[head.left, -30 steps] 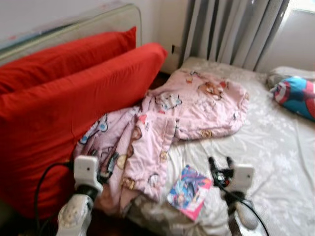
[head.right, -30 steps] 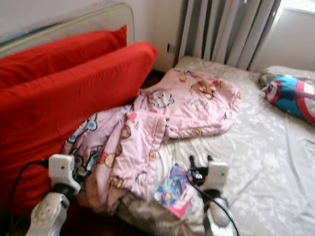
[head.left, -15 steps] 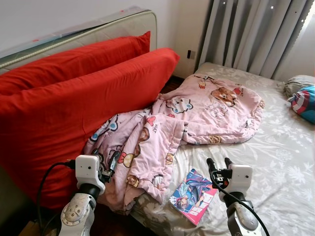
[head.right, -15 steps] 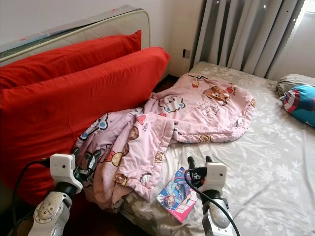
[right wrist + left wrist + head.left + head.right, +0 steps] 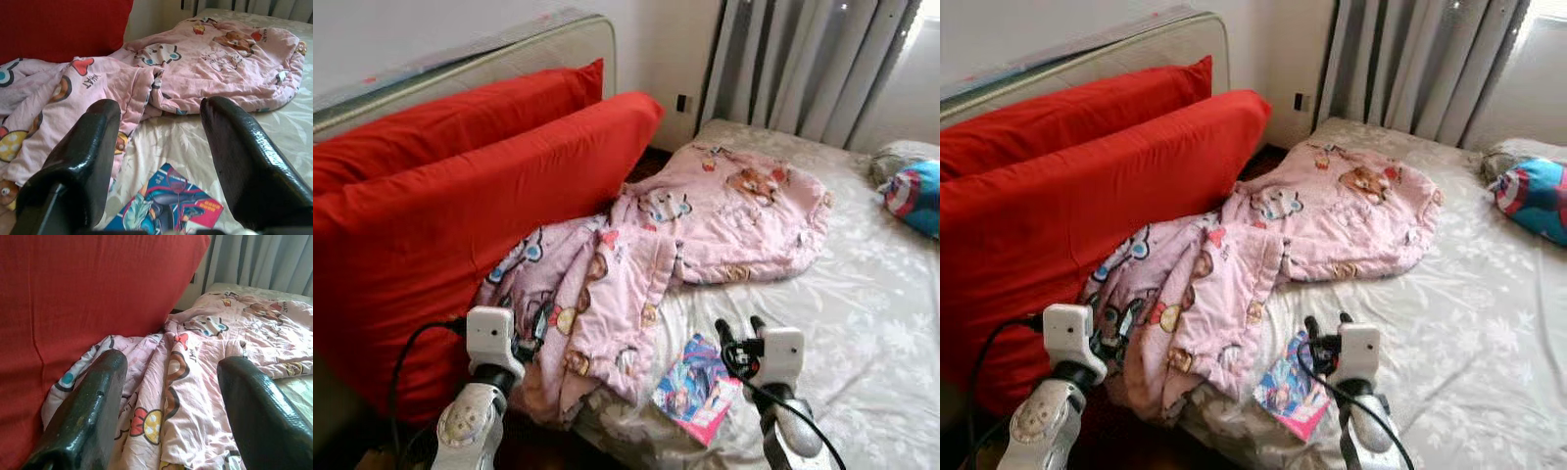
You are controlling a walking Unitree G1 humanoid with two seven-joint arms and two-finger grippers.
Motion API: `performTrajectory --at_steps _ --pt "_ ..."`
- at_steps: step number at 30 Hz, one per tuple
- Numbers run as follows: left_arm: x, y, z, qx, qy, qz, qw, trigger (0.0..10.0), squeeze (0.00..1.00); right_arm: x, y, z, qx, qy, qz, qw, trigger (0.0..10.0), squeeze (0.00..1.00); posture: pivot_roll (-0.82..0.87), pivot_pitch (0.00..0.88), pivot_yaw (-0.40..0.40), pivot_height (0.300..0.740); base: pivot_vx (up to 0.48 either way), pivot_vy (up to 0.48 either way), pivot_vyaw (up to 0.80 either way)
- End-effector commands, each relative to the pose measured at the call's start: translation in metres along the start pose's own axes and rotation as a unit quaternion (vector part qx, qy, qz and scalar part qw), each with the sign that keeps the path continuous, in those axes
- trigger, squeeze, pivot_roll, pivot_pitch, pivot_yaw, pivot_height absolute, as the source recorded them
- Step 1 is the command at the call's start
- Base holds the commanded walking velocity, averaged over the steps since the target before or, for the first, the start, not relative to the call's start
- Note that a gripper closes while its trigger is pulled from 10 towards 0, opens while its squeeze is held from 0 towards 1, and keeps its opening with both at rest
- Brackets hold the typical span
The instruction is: Clean up the room
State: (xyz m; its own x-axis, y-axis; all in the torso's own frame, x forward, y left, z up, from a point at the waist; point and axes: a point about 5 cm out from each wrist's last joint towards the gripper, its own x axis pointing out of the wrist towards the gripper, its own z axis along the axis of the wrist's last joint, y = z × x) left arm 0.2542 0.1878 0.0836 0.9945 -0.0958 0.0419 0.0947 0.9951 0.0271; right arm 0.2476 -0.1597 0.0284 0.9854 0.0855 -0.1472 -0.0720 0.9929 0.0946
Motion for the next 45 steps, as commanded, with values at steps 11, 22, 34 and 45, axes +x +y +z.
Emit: performTrajectory --at_steps 11,22,34,45 --pt "0.002 -0.0027 0.0043 0.014 -0.003 -0.006 1.0 10.0 0.0 0.0014 0.0011 0.0025 -0.005 0.006 0.008 1.0 10.0 0.0 -0.08 0.02 -0.041 0.662 0.0 0.0 0.0" --pt "0.0033 -0.0056 0.0019 0.014 0.0 -0.006 1.0 10.0 0.0 0.0008 0.0035 0.0025 -0.003 -0.001 0.029 1.0 10.0 0.0 -0.08 0.0 -0.053 0.643 0.0 0.0 0.0" --pt "0.0056 -0.0059 0.0011 0.013 0.004 -0.003 1.0 10.0 0.0 0.0036 0.0059 0.0006 -0.002 0.006 0.039 0.999 10.0 0.0 -0.08 0.0 -0.057 0.643 0.0 0.0 0.0" --pt "0.0085 -0.0061 0.0016 0.011 0.004 -0.002 1.0 10.0 0.0 0.0025 0.0025 -0.0015 -0.004 0.012 0.031 0.999 10.0 0.0 -0.08 0.005 -0.056 0.643 0.0 0.0 0.0"
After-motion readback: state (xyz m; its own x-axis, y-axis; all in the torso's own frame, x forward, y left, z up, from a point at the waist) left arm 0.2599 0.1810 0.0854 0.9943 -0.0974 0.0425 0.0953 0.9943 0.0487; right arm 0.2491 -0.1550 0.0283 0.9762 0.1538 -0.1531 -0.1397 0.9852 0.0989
